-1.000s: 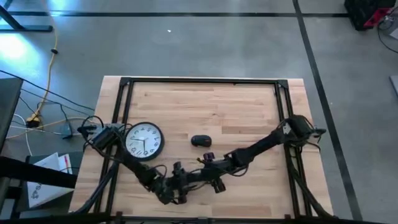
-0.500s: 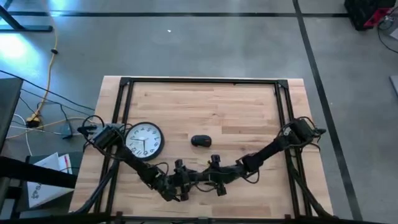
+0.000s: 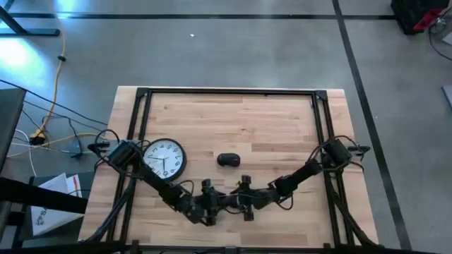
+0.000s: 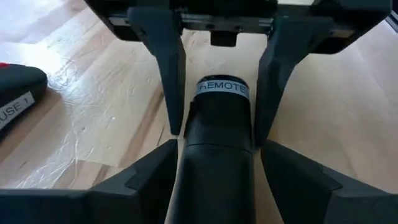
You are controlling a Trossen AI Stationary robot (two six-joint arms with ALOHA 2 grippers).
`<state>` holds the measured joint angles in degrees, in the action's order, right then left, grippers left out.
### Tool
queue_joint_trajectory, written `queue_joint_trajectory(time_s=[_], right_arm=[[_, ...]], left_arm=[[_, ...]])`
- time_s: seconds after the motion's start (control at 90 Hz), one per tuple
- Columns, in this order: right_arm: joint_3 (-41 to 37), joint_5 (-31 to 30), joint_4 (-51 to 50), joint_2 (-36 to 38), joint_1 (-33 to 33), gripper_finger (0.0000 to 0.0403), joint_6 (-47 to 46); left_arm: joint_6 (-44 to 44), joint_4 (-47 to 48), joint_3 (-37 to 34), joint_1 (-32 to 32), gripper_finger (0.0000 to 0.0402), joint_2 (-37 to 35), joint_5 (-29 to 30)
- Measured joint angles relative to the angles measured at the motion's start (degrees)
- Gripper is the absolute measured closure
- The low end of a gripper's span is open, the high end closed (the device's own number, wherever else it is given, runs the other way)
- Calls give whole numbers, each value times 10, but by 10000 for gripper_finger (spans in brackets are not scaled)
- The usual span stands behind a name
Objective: Insert battery
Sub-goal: Open the remote battery compartment
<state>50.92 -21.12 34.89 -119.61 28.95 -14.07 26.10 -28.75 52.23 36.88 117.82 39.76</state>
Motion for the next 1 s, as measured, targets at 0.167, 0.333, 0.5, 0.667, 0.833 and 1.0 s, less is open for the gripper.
queue_joint_trajectory(time_s=[0.167,0.333,0.5,0.667,0.833,1.0], right_arm=[[0,-1,13,0,0,211,6],[0,4,12,0,-4,247,6],[0,8,5,1,-6,253,3],[1,12,3,2,-8,251,-5],[1,12,1,1,-8,252,-5],[1,12,-2,1,-8,252,-5]], left_arm=[[27,31,0,0,187,0,-7],[28,32,0,1,187,0,-9],[22,26,0,2,187,0,-4],[13,14,0,-2,187,0,-2],[13,14,0,-5,187,0,-2],[14,15,0,-14,191,0,-35]])
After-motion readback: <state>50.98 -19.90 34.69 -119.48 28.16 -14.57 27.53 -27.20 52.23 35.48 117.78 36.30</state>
